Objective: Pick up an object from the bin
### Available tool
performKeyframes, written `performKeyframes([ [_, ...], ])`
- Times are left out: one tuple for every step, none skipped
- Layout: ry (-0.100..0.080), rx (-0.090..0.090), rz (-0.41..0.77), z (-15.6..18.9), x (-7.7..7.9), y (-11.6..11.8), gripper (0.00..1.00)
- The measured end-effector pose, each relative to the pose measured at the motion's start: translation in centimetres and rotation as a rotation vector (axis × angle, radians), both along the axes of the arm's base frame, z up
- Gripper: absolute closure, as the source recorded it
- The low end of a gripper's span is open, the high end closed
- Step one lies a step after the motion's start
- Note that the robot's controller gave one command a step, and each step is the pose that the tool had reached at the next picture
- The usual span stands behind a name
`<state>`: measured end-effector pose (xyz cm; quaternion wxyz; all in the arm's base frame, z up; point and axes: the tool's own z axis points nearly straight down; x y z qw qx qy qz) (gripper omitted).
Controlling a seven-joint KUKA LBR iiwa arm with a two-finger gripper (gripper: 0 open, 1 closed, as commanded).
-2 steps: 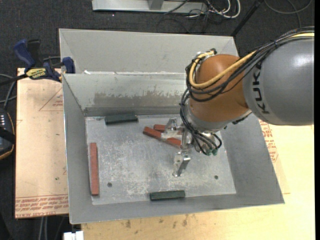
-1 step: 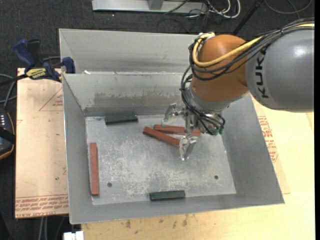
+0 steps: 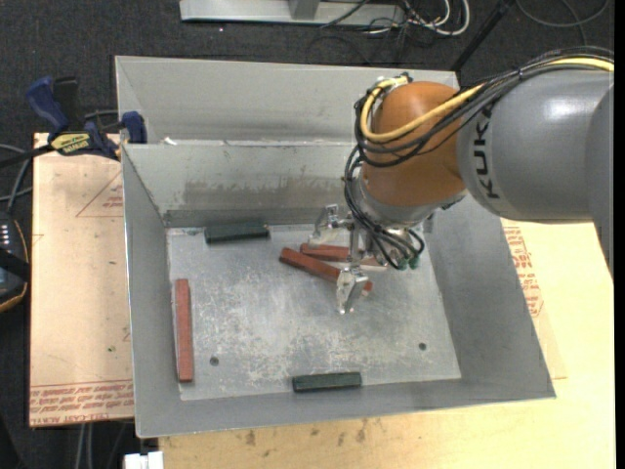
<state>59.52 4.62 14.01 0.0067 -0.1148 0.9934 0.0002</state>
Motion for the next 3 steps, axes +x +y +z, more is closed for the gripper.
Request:
performKeyframes([
  [0.011, 0.000, -0.003, -5.3, 1.8, -5.7, 1.00],
  [0.011, 0.000, -0.003, -5.3, 1.8, -5.7, 1.00],
  [0.012, 0.000, -0.022, -3.1, 2.0, -5.7, 1.00],
])
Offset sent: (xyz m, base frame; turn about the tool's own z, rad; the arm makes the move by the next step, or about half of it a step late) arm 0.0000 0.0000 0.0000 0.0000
